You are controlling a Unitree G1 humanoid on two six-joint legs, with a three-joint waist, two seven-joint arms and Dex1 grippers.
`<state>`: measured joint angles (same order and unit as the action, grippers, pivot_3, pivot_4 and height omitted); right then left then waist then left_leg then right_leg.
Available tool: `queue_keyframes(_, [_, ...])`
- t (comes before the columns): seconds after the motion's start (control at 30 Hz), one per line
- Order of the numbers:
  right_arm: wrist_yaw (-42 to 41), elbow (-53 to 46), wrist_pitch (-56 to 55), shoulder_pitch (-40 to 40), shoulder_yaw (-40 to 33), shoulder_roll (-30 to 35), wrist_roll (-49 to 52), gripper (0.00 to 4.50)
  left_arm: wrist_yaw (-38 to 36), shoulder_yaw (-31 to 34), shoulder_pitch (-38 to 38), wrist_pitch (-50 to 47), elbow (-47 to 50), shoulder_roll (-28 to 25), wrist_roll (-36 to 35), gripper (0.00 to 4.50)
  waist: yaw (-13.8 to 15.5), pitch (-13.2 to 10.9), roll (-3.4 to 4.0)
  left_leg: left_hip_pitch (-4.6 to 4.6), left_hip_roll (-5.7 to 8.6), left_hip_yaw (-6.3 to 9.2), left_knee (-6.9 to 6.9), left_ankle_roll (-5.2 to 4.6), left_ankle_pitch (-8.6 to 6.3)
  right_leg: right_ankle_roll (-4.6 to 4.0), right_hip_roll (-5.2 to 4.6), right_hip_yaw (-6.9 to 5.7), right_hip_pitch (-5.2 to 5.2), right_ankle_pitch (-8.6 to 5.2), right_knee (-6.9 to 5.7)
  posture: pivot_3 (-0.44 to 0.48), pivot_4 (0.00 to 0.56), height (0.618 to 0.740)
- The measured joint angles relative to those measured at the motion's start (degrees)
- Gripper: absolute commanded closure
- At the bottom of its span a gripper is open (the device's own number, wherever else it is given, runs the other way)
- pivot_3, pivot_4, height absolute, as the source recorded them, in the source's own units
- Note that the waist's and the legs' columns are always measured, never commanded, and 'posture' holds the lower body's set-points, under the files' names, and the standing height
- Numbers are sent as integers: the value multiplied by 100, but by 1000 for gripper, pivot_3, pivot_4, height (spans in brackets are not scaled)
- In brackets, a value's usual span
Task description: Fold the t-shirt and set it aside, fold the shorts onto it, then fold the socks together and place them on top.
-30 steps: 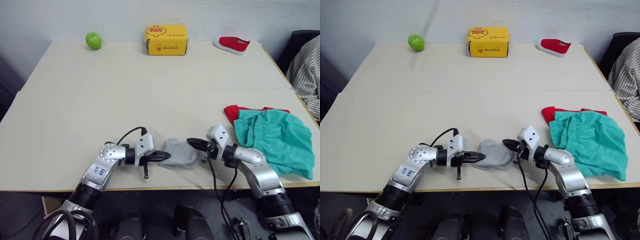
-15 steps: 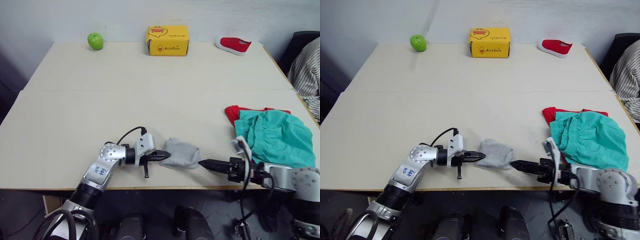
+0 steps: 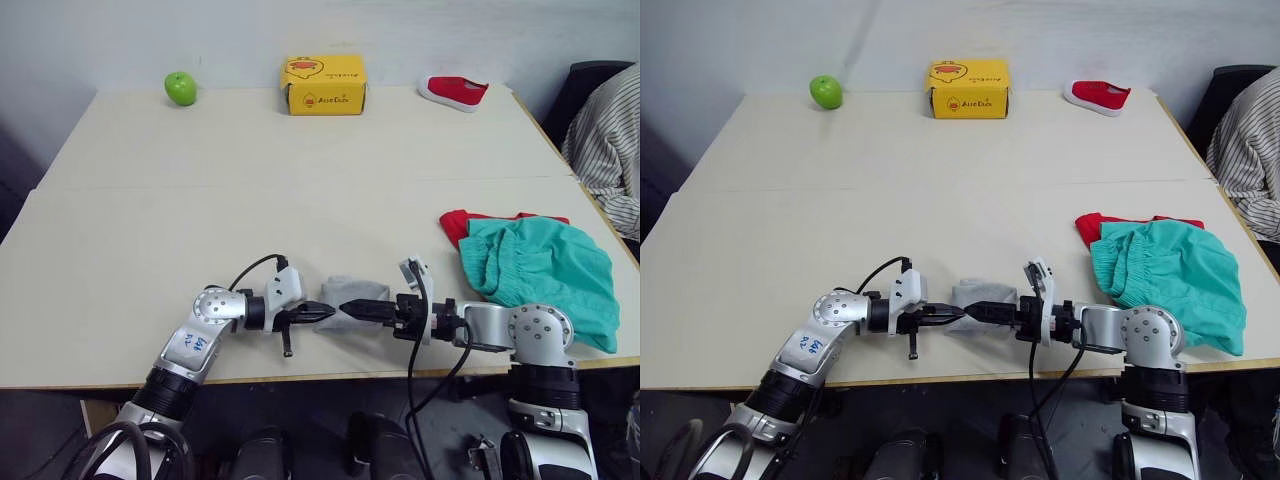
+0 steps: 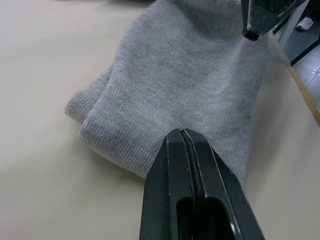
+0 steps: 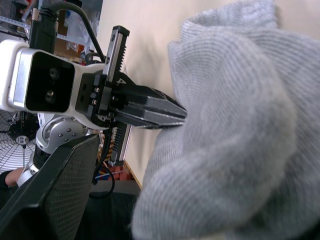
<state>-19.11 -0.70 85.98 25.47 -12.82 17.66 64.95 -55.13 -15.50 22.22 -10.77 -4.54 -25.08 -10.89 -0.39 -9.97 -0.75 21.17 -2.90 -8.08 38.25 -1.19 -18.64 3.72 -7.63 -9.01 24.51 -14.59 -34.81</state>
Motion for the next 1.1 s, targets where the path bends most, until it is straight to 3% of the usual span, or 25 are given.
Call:
queue_keyframes(0.1, [44,143,-130,44,15,-168,-175,994,11,36,-14,-4,5,-7,0,4500,-7,8,6,-1,-2,-1,0,1,0,0,0,1,1,0,-1,0,150,740])
queue_keyframes(0.27, [84,259,-245,44,64,-244,-470,2863,15,45,-30,-5,27,-7,0,4500,-10,9,9,1,-2,-2,-1,3,0,-1,0,4,4,-1,-1,0,150,740])
queue_keyframes(0.4, [122,168,-259,99,59,-460,-494,4095,15,129,-97,-17,25,-22,-3,4500,-46,35,-22,-2,-14,-2,-2,7,-1,-2,-2,4,1,-1,2,0,150,740])
queue_keyframes(0.47, [191,139,-280,92,-25,-546,-524,4450,-6,177,-157,14,43,-55,-16,4500,-85,65,-51,-2,-22,1,-2,12,-2,-6,-2,5,-1,-1,5,0,150,740])
queue_keyframes(0.6, [272,-113,-281,-80,-225,-640,-441,4451,-182,328,-379,216,185,-118,-144,4500,-107,66,-49,5,-27,6,-6,19,-6,-17,-3,19,4,-7,9,0,150,740])
queue_keyframes(0.7, [511,-515,-196,-474,-734,-702,60,4451,-599,619,-710,113,551,-319,-716,3900,-83,45,-15,32,-33,19,-10,42,-5,-29,4,10,17,-13,-1,0,150,740])
queue_keyframes(0.83, [1211,-927,-497,-777,-1614,-548,1366,4451,-786,1100,-744,-202,1275,-490,-1429,2621,-25,4,43,47,-16,9,-9,52,2,-18,14,8,29,-8,9,0,150,740])
queue_keyframes(1.0, [2454,-1350,-1911,-1533,-2448,68,3326,4452,-919,1373,-844,-159,1911,-481,-1934,1018,34,1,47,45,1,4,-17,34,-8,3,21,8,22,-6,32,0,150,740])
queue_keyframes(1.1, [2965,-1540,-2882,-1956,-2920,306,3878,4452,-917,1421,-929,-250,2168,-480,-2150,24,34,-3,46,41,6,-10,-16,8,-20,24,21,12,20,2,59,0,150,740])
